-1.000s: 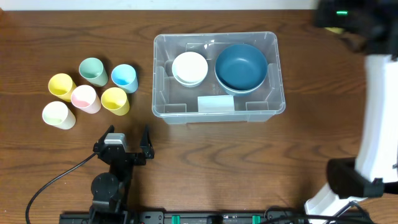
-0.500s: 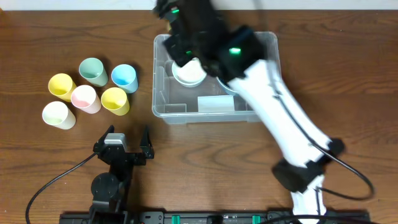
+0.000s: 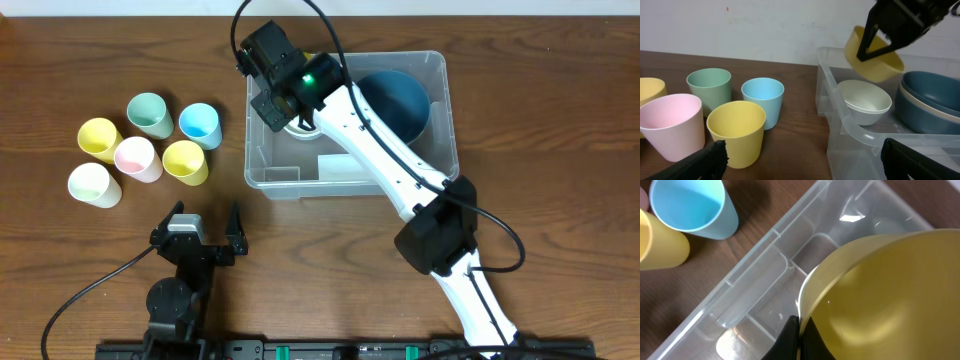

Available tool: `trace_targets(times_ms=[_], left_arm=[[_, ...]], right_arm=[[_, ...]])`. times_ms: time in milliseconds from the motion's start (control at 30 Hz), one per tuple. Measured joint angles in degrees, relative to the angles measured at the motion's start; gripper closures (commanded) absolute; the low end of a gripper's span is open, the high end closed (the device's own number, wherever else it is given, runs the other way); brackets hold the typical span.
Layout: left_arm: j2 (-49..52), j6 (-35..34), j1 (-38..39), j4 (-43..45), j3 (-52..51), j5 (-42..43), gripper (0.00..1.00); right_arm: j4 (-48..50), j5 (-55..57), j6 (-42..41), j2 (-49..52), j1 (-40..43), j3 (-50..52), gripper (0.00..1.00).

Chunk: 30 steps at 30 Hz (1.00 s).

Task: Pack container
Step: 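Carry the yellow cups left and lower them into the white bowl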

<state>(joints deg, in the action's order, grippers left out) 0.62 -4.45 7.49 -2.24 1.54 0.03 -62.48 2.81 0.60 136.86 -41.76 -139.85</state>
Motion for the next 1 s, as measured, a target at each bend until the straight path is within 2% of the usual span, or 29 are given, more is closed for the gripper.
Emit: trace_targets(times_ms=[567,600,633,667,700,733,767,833,1000], left_arm=[[0.0,0.0,0.0,0.0,0.0,0.0,0.02],[0.0,0.0,0.0,0.0,0.0,0.0,0.02],[0.0,0.0,0.0,0.0,0.0,0.0,0.02],[0.0,0.0,0.0,0.0,0.0,0.0,0.02],[0.0,0.0,0.0,0.0,0.0,0.0,0.02],[0.0,0.0,0.0,0.0,0.0,0.0,0.02],[0.0,0.0,0.0,0.0,0.0,0.0,0.02],[0.0,0.0,0.0,0.0,0.0,0.0,0.02],[0.0,0.0,0.0,0.0,0.0,0.0,0.02]], right_arm=[[-0.6,-0.1,-0.4,4.8,1.0,0.0,0.98],[-0.6,0.0,-0.4,4.9,1.3,0.0,0.96],[-0.6,0.0,-0.4,5.1,1.6,0.0,0.89],[-0.5,0.1,-0.5,5.3,2.0,0.0,0.75],[-0.5,0.2,-0.9,5.5,2.5,0.0,0.51],[-0.3,0.2,-1.1,5.6,2.9,0.0,0.36],[-0.3,0.4,-0.9,5.6,3.2,0.0,0.32],[-0.4,0.5,-0.8,5.6,4.0,0.0,0.29],[-2.4,-0.6,-0.8,5.6,4.8,0.0,0.29]])
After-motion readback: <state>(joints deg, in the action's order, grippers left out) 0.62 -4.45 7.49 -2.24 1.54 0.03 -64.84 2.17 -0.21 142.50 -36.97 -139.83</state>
